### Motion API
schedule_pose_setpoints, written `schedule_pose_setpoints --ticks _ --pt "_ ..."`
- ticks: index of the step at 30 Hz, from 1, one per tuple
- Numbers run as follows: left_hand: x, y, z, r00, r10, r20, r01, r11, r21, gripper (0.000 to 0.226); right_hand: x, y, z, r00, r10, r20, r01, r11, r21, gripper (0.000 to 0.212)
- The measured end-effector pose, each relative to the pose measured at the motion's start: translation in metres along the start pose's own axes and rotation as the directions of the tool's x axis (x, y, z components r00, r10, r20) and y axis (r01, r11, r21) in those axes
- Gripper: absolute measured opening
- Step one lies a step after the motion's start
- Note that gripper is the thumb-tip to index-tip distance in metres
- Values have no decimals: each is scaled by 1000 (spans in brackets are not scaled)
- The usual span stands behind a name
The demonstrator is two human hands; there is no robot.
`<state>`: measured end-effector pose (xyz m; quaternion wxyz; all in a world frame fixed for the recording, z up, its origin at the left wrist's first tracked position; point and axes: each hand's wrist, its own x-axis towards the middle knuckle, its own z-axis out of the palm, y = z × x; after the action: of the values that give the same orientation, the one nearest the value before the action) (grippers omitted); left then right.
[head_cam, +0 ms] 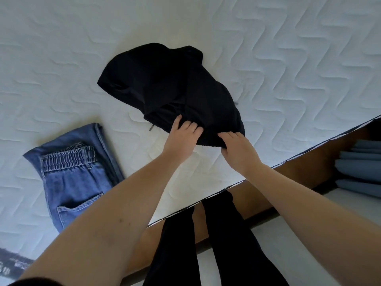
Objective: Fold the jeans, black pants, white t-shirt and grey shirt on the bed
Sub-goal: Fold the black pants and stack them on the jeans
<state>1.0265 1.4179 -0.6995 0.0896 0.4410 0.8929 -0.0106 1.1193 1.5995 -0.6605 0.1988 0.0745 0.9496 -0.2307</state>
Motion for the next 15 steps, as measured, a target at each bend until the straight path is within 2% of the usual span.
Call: schedule_pose_setpoints --ticks 4,9,12,15 --pt "-14 1 -30 999 -35 14 37 988 -147 42 -21 -17 -39 997 57 46 -64 981 183 35" --pt "-47 3 -100 980 -164 -111 111 919 -377 46 -53 -53 -102 984 154 95 -179 911 373 22" --pt "-70 -3 -145 959 -228 -171 130 884 -449 48 -70 -82 -145 981 167 98 -194 852 485 26" --pt "-95 -19 -186 907 -390 -157 278 836 -473 48 -85 -102 -190 983 169 78 -184 837 516 25"
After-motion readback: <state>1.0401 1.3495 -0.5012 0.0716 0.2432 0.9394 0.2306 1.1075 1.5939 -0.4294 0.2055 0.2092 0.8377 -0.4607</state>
